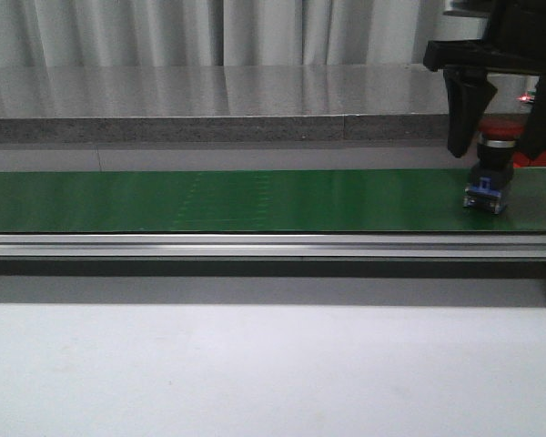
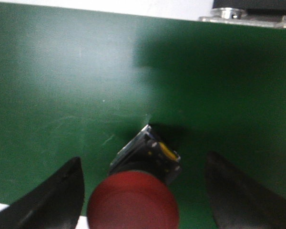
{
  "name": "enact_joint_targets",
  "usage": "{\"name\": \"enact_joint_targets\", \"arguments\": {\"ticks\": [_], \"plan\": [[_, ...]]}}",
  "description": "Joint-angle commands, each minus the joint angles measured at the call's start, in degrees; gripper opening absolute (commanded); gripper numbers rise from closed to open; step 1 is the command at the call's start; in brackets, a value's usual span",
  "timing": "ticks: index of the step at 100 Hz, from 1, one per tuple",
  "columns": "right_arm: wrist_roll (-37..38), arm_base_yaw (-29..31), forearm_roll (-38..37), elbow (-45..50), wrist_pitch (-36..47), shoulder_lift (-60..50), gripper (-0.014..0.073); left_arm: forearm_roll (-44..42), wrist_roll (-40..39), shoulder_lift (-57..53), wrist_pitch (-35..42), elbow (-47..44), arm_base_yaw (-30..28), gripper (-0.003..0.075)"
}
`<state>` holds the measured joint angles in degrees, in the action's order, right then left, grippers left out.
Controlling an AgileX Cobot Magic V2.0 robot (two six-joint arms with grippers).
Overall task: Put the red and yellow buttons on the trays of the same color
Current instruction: 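Close the right gripper on the red button and lift it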
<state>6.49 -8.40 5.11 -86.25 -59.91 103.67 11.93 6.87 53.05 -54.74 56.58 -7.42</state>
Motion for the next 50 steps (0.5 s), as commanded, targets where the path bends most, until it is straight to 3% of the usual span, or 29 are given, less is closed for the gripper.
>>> {"name": "enact_joint_targets", "arguments": {"ticks": [1, 16, 22, 50], "plan": [[0.1, 1.0, -0.7, -1.8, 1.1, -2.2, 0.0497, 1.1, 0.0, -0.5, 3.2, 1.3, 0.3, -0.0019], [0.1, 1.4, -1.5, -1.8, 0.5, -2.2, 0.0228, 1.1, 0.0, -0.5, 3.2, 1.3, 0.3, -0.0019], [0.1, 1.4, -1.6, -1.8, 0.5, -2.3, 0.0161, 1.1, 0.0, -0.5, 3.2, 1.3, 0.3, -0.0019], [0.1, 5.2, -6.0, -7.2, 0.7, -3.5, 0.0146, 1.1, 0.0, -0.5, 3.2, 1.3, 0.3, -0.0019]]}}
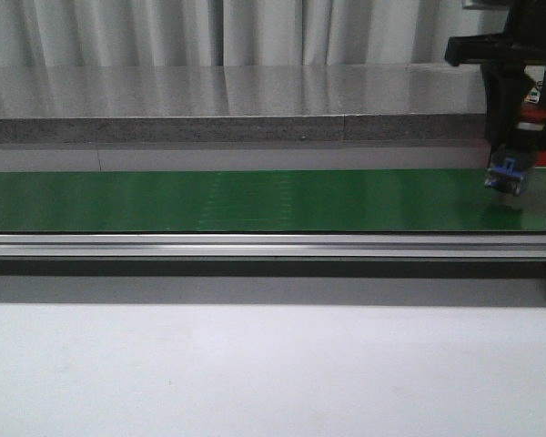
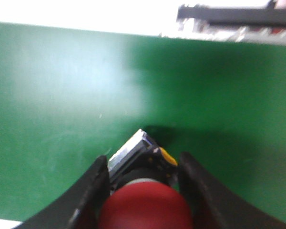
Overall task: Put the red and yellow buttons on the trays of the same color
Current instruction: 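Close the right gripper on the red button and lift it, then lower the red button into the red tray and release it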
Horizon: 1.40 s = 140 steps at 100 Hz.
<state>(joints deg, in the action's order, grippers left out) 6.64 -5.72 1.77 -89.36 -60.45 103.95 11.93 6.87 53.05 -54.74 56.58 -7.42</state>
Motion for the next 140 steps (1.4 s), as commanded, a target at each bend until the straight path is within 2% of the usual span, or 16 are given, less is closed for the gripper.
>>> {"name": "enact_joint_targets", "arguments": {"ticks": [1, 26, 46, 72, 111, 118, 133, 140], "plan": [[-0.1, 2.8, -2.6, -4.5, 1.2, -3.8, 0.0146, 1.1, 0.0, -0.5, 3.2, 1.3, 0.3, -0.0019], [-0.1, 12.4, -3.9, -6.7, 5.3, -3.0, 0.0146, 1.1, 0.0, -0.5, 3.2, 1.3, 0.3, -0.0019], [-0.1, 17.4, -3.9, -6.7, 7.2, -0.1, 0.0146, 1.1, 0.0, -0.5, 3.2, 1.3, 0.3, -0.0019], [-0.1, 19.6, -4.0, -7.8, 11.1, 7.1, 0.0146, 1.1, 0.0, -0.5, 3.2, 1.3, 0.3, -0.0019], [-0.5, 20.5, -4.0, -15.5, 9.6, 17.0, 0.0153, 1.1, 0.0, -0.5, 3.2, 1.3, 0.3, -0.0019], [-0.5, 20.5, -4.0, -16.4, 8.9, 18.0, 0.0210, 1.1, 0.0, -0.5, 3.2, 1.3, 0.3, -0.0019], [-0.5, 20.5, -4.0, -17.5, 8.6, 18.6, 0.0488, 1.1, 0.0, -0.5, 3.2, 1.3, 0.3, -0.0019], [-0.5, 20.5, -4.0, -17.9, 8.5, 18.0, 0.0550, 1.1, 0.0, -0.5, 3.2, 1.3, 0.3, -0.0019]]}}
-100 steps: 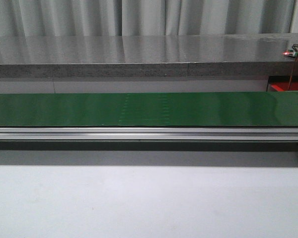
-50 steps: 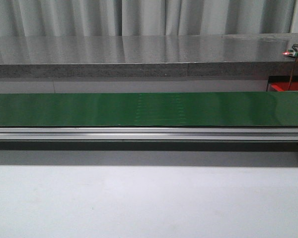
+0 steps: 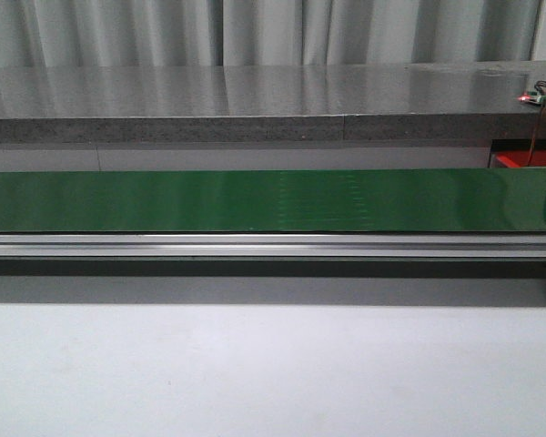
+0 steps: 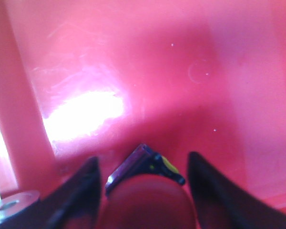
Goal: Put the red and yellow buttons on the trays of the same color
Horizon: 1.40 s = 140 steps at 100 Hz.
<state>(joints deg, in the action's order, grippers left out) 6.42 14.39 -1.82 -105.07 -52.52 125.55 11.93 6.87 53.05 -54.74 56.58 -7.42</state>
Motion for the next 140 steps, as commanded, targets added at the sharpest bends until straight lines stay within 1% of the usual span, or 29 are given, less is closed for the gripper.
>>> {"name": "enact_joint_targets", "arguments": {"ticks": [1, 14, 27, 40, 48, 55, 62, 67, 69, 74, 78, 82, 100, 122, 140], "plan": [[-0.2, 0.3, -0.4, -2.4, 0.5, -3.6, 0.0552, 1.1, 0.0, -0.5, 3.2, 1.3, 0.3, -0.0019], [-0.2, 0.3, -0.4, -3.8, -1.0, -5.3, 0.0532, 1.1, 0.0, -0.5, 3.2, 1.3, 0.3, -0.0019], [-0.2, 0.2, -0.4, -4.0, -2.1, -8.3, 0.0532, 1.1, 0.0, -0.5, 3.2, 1.3, 0.3, -0.0019], [-1.0, 0.0, -0.4, -4.0, -5.1, -11.9, 0.0531, 1.1, 0.0, -0.5, 3.2, 1.3, 0.3, -0.0019], [-3.6, -0.6, -0.3, -4.0, -6.2, -14.1, 0.0489, 1.1, 0.0, -0.5, 3.2, 1.3, 0.3, -0.0019], [-5.2, -1.2, 0.4, -4.0, -7.2, -16.1, 0.0400, 1.1, 0.0, -0.5, 3.2, 1.3, 0.3, -0.0019], [-5.5, -1.7, 1.8, -3.9, -8.5, -18.0, 0.0272, 1.1, 0.0, -0.5, 3.2, 1.3, 0.3, -0.0019], [-5.7, -2.2, 2.6, -3.8, -9.4, -19.2, 0.0148, 1.1, 0.0, -0.5, 3.2, 1.3, 0.3, -0.0019], [-6.0, -2.4, 2.7, -3.6, -9.5, -19.8, 0.0117, 1.1, 0.0, -0.5, 3.2, 1.3, 0.3, -0.0019], [-6.8, -2.9, 3.6, -2.7, -9.4, -21.2, -0.0010, 1.1, 0.0, -0.5, 3.2, 1.3, 0.3, -0.0019], [-7.6, -3.3, 4.3, -1.8, -9.1, -22.7, -0.0082, 1.1, 0.0, -0.5, 3.2, 1.3, 0.3, -0.0019], [-8.7, -3.7, 5.3, 0.0, -8.6, -24.3, -0.0066, 1.1, 0.0, -0.5, 3.2, 1.3, 0.3, -0.0019], [-11.1, -4.9, 9.1, 11.5, -2.8, -32.6, -0.0067, 1.1, 0.0, -0.5, 3.2, 1.3, 0.3, -0.0019], [-11.6, -5.5, 9.4, 27.5, 5.3, -45.3, -0.0067, 1.1, 0.0, -0.5, 3.2, 1.3, 0.3, -0.0019], [-13.4, -7.6, 9.5, 37.3, 9.4, -53.1, -0.0067, 1.1, 0.0, -0.5, 3.2, 1.3, 0.3, -0.0020]]}}
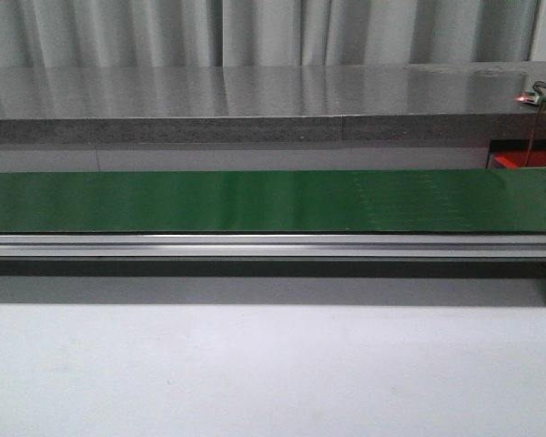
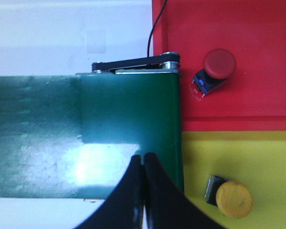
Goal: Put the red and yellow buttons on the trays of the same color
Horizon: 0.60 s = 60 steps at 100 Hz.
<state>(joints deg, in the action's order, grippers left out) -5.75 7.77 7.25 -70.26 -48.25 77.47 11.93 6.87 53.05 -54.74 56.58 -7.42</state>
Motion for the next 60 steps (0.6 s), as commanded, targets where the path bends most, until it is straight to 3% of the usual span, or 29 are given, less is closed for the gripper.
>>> {"name": "enact_joint_targets", "arguments": {"ticks": [1, 30, 60], "plan": [[-1.3, -1.1, 0.4, 2.8, 5.2, -5.3, -0.0067, 1.1, 0.0, -0.5, 3.2, 1.3, 0.3, -0.0019], [-1.3, -6.8, 0.4, 12.4, 7.1, -13.4, -0.0071, 1.1, 0.0, -0.5, 3.2, 1.3, 0.3, -0.0019], [-1.3, -7.6, 0.3, 16.9, 6.9, -17.9, -0.0072, 1.1, 0.0, -0.5, 3.2, 1.3, 0.3, -0.0019]]}}
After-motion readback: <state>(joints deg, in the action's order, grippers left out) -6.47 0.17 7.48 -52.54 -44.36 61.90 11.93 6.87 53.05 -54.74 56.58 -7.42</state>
